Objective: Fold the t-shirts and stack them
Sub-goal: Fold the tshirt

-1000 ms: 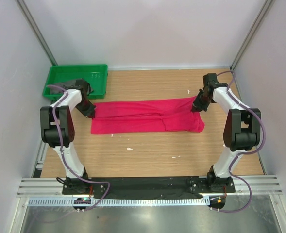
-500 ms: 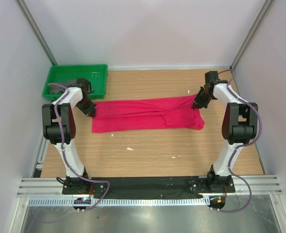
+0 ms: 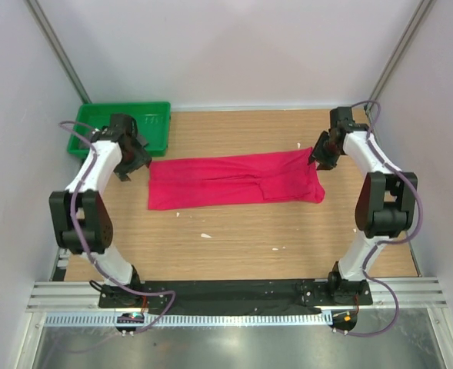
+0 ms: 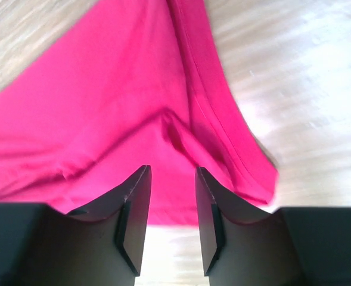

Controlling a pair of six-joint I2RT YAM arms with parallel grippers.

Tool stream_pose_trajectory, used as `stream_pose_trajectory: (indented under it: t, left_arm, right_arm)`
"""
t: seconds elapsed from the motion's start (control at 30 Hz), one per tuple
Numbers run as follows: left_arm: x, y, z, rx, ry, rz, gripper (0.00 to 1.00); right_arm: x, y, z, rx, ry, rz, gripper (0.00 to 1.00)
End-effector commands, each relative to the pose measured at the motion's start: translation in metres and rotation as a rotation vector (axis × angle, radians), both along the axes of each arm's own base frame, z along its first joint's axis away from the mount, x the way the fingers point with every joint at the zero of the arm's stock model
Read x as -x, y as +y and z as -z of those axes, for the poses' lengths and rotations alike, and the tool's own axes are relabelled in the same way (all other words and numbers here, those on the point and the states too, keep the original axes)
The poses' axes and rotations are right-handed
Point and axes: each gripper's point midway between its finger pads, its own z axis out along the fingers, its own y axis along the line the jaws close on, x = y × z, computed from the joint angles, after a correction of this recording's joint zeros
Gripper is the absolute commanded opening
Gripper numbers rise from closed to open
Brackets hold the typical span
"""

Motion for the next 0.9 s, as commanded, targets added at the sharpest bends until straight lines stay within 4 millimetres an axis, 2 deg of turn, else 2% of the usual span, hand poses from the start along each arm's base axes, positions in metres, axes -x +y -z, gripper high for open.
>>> stream_pose_trajectory:
  t: [0.0, 0.03, 0.07, 0.1, 0.17, 0.2, 0.23, 0.3, 0.43, 0.53, 0.6, 0.67, 0.77, 0.87]
  left_arm:
    - [0.012, -0.031, -0.027, 0.053, -0.109, 0.155, 0.71]
    - [0.015, -0.042, -0.026, 0.091, -0.125, 0.19, 0.71]
    - [0.027, -0.064, -0.02, 0.171, -0.117, 0.258, 0.7]
    - [0.027, -0.072, -0.018, 0.19, -0.133, 0.28, 0.71]
    - [0.039, -0.089, -0.006, 0.26, -0.111, 0.329, 0.71]
    - [0.041, -0.092, -0.003, 0.278, -0.108, 0.332, 0.7]
    - [0.043, -0.094, -0.001, 0.29, -0.108, 0.338, 0.69]
    - [0.048, -0.1, 0.008, 0.324, -0.093, 0.352, 0.68]
    - [0.05, -0.106, 0.023, 0.36, -0.042, 0.365, 0.61]
    - [0.05, -0.105, 0.035, 0.359, 0.001, 0.364, 0.56]
    - [0.051, -0.104, 0.043, 0.358, 0.029, 0.363, 0.54]
    - [0.052, -0.103, 0.05, 0.353, 0.05, 0.358, 0.5]
    - [0.054, -0.101, 0.057, 0.345, 0.07, 0.349, 0.49]
    - [0.057, -0.098, 0.066, 0.334, 0.099, 0.336, 0.49]
  right_arm:
    - [0.03, -0.012, -0.031, 0.072, -0.049, -0.025, 0.43]
    - [0.035, -0.011, -0.031, 0.068, -0.052, -0.029, 0.44]
    - [0.04, -0.01, -0.03, 0.055, -0.05, -0.029, 0.49]
    - [0.052, -0.005, -0.027, 0.028, -0.045, -0.035, 0.52]
    - [0.058, -0.001, -0.022, -0.018, -0.052, -0.028, 0.56]
    - [0.069, 0.001, -0.009, -0.041, -0.022, -0.021, 0.57]
    - [0.072, 0.005, -0.007, -0.082, -0.024, -0.02, 0.57]
    - [0.082, 0.0, 0.004, -0.108, 0.003, 0.018, 0.56]
    - [0.092, -0.009, 0.015, -0.123, -0.001, 0.054, 0.52]
    - [0.097, -0.009, 0.025, -0.159, 0.005, 0.06, 0.41]
    - [0.098, -0.005, 0.031, -0.181, 0.01, 0.042, 0.4]
    - [0.098, -0.003, 0.034, -0.189, 0.009, 0.033, 0.34]
    - [0.098, -0.003, 0.037, -0.184, 0.007, 0.022, 0.31]
    - [0.098, -0.008, 0.045, -0.159, 0.023, 0.019, 0.34]
